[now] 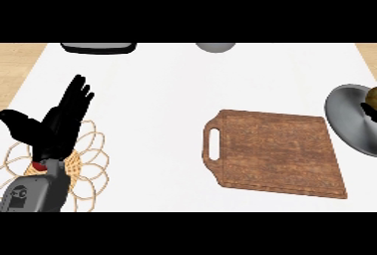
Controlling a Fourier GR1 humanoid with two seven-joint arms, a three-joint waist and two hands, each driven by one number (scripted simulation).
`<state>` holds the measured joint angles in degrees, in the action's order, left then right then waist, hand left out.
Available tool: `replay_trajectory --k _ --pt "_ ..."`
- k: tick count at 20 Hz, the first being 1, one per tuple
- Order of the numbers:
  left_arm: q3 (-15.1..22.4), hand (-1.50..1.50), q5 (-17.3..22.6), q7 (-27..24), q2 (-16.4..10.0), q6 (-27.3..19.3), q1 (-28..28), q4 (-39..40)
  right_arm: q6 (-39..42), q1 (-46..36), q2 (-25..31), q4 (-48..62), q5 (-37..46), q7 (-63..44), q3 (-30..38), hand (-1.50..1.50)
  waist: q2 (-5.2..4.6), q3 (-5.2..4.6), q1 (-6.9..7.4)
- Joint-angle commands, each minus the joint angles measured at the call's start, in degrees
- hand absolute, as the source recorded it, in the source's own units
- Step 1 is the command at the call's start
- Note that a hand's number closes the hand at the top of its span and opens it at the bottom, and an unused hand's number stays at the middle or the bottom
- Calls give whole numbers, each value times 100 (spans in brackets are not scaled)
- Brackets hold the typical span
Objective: Pick the squash from the cutting board and place it in the pan
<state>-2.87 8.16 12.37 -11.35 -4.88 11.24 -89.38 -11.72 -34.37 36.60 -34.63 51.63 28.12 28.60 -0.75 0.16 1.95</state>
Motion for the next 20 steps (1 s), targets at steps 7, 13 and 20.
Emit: replay_trajectory --k 7,13,20 --pt "-48 0 68 20 -57 140 -137 -161 308 -504 428 2003 -44 -282 315 -150 -21 11 92" --pt "-45 0 104 86 40 102 36 -69 404 -322 545 2263 -478 720 709 -150 -59 30 62" --pt "-49 0 -49 142 57 -70 36 -136 1477 -557 904 2460 -1641 980 1743 -150 0 16 -46"
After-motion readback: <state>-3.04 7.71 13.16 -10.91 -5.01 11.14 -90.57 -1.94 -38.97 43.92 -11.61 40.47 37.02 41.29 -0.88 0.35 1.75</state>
